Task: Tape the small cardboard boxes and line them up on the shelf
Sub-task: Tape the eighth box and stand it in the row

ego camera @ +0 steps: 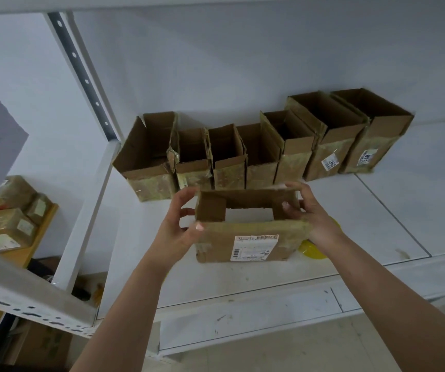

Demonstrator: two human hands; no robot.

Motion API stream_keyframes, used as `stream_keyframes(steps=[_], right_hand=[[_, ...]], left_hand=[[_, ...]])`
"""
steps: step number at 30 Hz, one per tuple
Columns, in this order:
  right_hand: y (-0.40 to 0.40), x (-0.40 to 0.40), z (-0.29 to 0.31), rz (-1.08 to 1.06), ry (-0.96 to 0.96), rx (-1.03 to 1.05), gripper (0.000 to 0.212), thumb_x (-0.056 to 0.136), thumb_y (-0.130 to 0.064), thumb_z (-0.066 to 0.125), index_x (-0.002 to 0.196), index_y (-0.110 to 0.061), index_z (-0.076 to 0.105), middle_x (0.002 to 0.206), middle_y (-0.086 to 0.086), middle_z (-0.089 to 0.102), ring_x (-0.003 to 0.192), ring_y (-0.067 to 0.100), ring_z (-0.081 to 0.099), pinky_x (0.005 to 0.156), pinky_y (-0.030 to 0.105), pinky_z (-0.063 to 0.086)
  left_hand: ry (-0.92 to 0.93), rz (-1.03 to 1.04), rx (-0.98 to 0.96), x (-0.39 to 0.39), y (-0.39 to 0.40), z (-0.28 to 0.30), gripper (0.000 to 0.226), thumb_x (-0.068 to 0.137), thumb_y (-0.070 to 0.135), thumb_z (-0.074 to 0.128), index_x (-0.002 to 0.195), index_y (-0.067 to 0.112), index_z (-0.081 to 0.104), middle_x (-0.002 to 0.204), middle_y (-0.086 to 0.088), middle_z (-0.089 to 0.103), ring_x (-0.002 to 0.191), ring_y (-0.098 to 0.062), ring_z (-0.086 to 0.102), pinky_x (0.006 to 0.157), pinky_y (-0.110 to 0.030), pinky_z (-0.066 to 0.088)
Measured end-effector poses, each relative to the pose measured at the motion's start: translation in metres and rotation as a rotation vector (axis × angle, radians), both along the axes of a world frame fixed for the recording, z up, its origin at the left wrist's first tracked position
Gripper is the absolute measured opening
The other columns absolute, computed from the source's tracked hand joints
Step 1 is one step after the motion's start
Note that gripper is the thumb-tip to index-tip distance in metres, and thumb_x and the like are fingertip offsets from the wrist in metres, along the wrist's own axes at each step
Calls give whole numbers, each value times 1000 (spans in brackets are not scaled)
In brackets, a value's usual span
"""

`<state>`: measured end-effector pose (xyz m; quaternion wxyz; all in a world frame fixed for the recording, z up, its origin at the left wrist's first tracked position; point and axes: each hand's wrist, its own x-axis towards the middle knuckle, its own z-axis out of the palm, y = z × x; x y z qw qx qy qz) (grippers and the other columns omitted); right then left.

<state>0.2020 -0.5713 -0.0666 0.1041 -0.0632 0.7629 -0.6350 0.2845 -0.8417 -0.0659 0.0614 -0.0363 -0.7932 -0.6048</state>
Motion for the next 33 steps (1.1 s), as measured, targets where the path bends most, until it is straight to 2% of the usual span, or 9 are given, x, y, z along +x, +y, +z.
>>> stream_keyframes(steps=[3, 6, 11, 16, 20, 23, 26, 30, 33], right_hand=[[2, 6, 1, -31, -33, 76, 27, 86, -65, 44, 110, -58, 53, 113, 10, 65, 95, 26, 68, 79, 49, 59], [7, 5, 0, -29, -140, -5, 54, 77, -83, 30, 115, -56, 58, 120, 11, 64, 106, 43, 63, 89, 64, 50], [9, -1, -1, -16, -78, 161, 21, 96, -51, 49, 116, -53, 54, 94, 5, 63, 67, 14, 61, 56, 27, 52], [6, -6, -7, 37, 8, 244, 34, 99, -38, 50, 132, -42, 46, 49, -14, 47, 37, 2, 42, 38, 16, 36], [5, -4, 0, 89, -19, 227, 42, 95, -57, 42, 136, -50, 41, 86, -16, 58, 60, -3, 59, 50, 15, 47], [28, -11, 1, -72, 33, 268, 24, 97, -46, 50, 115, -34, 59, 111, -12, 62, 93, 10, 65, 81, 29, 53], [57, -12, -7, -50, 42, 610, 7, 89, -25, 63, 95, -28, 63, 106, -4, 65, 107, 18, 59, 96, 35, 44], [66, -1, -29, 302, 38, 1272, 15, 83, -39, 57, 93, -29, 59, 110, -6, 60, 116, 17, 47, 95, 36, 27], [70, 3, -34, 259, 145, 1398, 9, 88, -41, 56, 85, -33, 53, 116, -10, 59, 124, 13, 44, 110, 43, 14]], left_hand=[[-104, 134, 119, -6, 4, -6, 61, 71, 69, 62, 121, 37, 49, 134, 3, 51, 116, -29, 55, 87, -45, 57], [-88, 237, 93, -14, 9, -6, 28, 83, 52, 69, 99, 33, 57, 108, 8, 62, 95, -21, 58, 73, -36, 55], [-185, 329, 29, -21, 17, -5, 15, 88, 39, 68, 89, 28, 59, 102, 2, 63, 97, -25, 60, 79, -44, 54], [39, 455, -478, -26, 25, 17, 13, 93, 34, 62, 106, 35, 59, 124, 7, 53, 116, -21, 51, 87, -33, 42], [87, 64, -545, -32, 51, 27, 39, 101, 33, 47, 140, 33, 46, 151, 5, 41, 138, -17, 39, 110, -36, 35], [-58, 16, -931, -35, 58, 11, 49, 104, 39, 34, 152, 33, 27, 162, 2, 20, 150, -16, 10, 120, -33, 9], [-69, 68, -995, -35, 53, 5, 49, 104, 42, 28, 153, 35, 24, 163, 2, 14, 151, -15, 3, 120, -32, 1], [-94, 61, -971, -36, 50, 6, 50, 104, 41, 31, 153, 35, 24, 163, 2, 13, 151, -15, 2, 121, -34, 2], [-77, 43, -924, -34, 50, 9, 49, 104, 39, 34, 152, 34, 27, 163, 3, 14, 151, -13, 3, 121, -33, 3]])
